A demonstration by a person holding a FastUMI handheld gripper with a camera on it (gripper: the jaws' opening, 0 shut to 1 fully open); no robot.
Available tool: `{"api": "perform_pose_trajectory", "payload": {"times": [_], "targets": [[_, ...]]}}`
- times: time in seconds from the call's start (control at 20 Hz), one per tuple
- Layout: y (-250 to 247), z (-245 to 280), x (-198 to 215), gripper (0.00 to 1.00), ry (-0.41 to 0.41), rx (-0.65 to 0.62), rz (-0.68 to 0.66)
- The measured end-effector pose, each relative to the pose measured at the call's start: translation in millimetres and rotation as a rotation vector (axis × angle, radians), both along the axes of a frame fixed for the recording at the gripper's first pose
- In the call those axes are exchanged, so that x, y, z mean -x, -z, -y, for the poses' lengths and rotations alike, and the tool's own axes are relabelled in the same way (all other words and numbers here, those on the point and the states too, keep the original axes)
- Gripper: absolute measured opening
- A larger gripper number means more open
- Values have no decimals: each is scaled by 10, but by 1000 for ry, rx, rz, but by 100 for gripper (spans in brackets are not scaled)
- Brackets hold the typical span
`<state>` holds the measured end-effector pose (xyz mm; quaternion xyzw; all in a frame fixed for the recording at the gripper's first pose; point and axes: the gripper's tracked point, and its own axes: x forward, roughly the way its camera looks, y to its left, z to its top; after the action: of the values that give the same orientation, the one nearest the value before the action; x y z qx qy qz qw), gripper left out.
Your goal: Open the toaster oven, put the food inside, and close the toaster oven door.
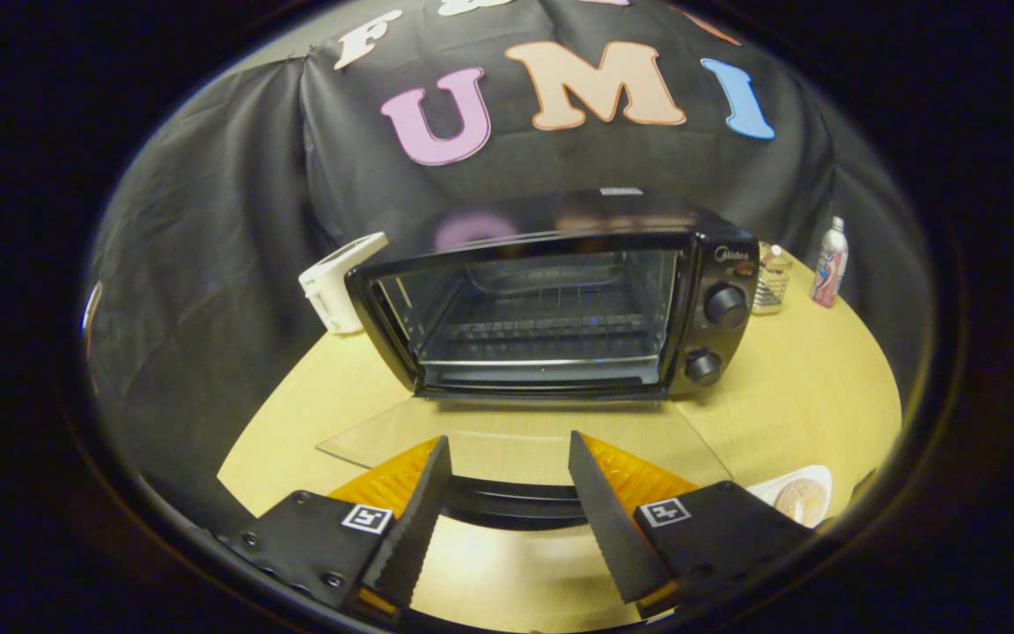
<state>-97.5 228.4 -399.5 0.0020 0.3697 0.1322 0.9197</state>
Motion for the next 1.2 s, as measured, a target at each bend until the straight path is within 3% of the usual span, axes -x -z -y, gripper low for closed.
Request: {"api": "perform_pose_trajectory", "payload": {"times": [0.3, 0.5, 0.7, 0.9, 1.2], "targets": [[331, 26, 18, 87, 1, 74, -145], [666, 54, 120, 87, -40, 170, -226], [681, 47, 78, 87, -64, 205, -181], [537, 78, -1, 87, -55, 124, -154], [-80, 675, -89, 86, 56, 54, -15]]}}
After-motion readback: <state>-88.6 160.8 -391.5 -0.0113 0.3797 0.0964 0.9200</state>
